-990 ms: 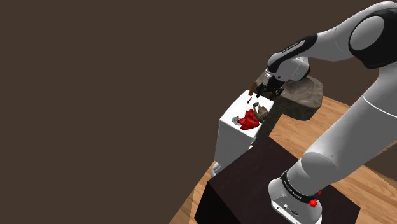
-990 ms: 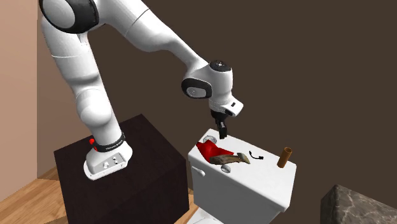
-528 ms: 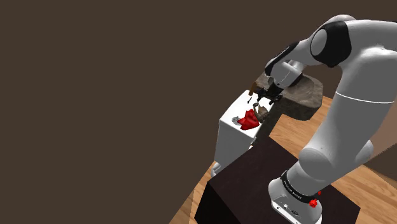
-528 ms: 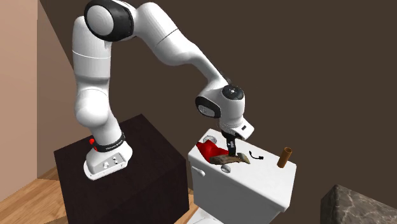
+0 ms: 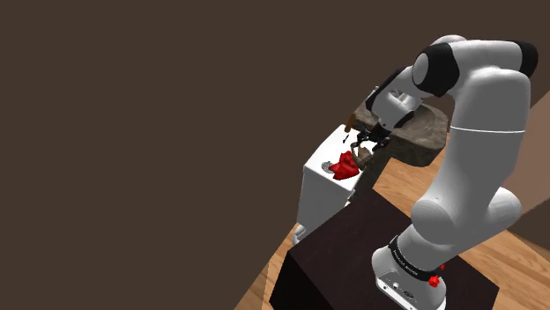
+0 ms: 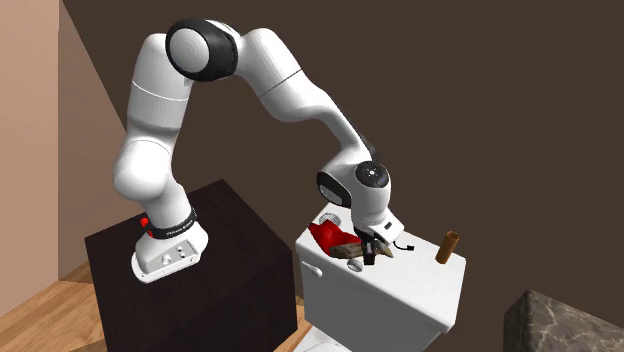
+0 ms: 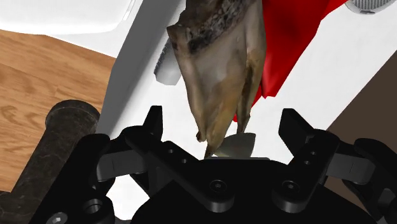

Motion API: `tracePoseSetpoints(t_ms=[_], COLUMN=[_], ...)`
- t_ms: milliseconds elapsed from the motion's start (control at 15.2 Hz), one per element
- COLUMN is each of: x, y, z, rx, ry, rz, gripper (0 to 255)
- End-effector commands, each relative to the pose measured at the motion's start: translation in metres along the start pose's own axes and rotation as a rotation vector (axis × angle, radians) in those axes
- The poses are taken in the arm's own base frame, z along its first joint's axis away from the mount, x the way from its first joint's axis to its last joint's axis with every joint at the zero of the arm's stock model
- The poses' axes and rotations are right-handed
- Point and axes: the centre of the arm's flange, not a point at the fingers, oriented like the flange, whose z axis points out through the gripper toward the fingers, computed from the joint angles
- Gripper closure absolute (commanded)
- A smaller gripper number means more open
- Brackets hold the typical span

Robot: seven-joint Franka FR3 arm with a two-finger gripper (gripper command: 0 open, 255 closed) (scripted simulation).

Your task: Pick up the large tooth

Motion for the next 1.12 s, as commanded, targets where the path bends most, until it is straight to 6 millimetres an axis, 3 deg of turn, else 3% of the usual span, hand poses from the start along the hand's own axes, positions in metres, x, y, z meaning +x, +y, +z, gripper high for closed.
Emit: tracePoseSetpoints(t_ms=[0, 198, 264, 858, 1056], x=[-0.001, -0.002, -0.002, -0.002, 0.000], y=[0.002, 0.004, 0.004, 0.004, 0.001], z=[0.011, 0.019, 0.020, 0.019, 0.003], rx=[0.000, 0.000, 0.000, 0.000, 0.000], ry=[0.000, 0.000, 0.000, 0.000, 0.000], rz=[0.000, 0.000, 0.000, 0.000, 0.000], gripper=[0, 0, 255, 255, 255])
